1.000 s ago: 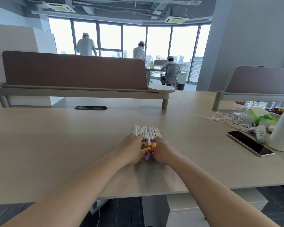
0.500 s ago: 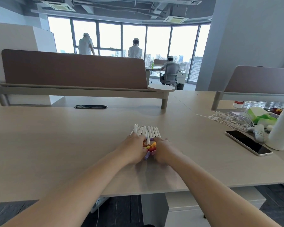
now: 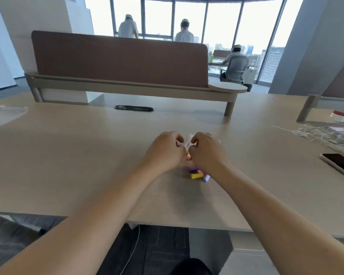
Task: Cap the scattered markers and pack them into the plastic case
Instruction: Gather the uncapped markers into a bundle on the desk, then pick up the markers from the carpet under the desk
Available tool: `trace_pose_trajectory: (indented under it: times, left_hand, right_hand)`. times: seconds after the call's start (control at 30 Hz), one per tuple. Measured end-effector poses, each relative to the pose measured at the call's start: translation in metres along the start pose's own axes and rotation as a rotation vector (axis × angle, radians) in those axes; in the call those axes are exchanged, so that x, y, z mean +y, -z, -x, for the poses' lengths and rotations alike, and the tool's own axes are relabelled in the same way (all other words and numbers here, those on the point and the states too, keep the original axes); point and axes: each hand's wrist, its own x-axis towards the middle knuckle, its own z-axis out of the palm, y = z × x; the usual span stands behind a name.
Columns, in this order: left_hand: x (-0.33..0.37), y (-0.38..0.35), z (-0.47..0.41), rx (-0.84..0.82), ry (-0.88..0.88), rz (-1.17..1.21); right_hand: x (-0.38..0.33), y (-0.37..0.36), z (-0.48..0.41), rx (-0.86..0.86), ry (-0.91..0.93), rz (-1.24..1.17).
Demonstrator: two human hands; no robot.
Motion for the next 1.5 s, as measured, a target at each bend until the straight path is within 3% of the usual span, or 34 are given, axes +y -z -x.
trace_pose_trajectory:
  times: [0.33,0.8,1.17,1.5]
  left_hand:
    - [-0.092,0.088,0.039,0.253,0.261,0.013]
    - [-0.087,0.193,0.276,0.486,0.542,-0.115]
    - [-0.086,0.241,0.415,0.652,0.775,-0.254]
    - [-0.104,0.274,0.512,0.675,0.872,-0.25]
  right_hand:
    - [-0.129,-0.077,-0.015,-0.181,0.23,-0.181]
    - [-0.25,-0.08,0.177,-0.418,0.549,-0.45]
    - [-0.301,-0.092,0.303,-0.567,0.787,-0.474]
    - [-0.351,-0.108,0.383,-0.677,0.891,-0.444]
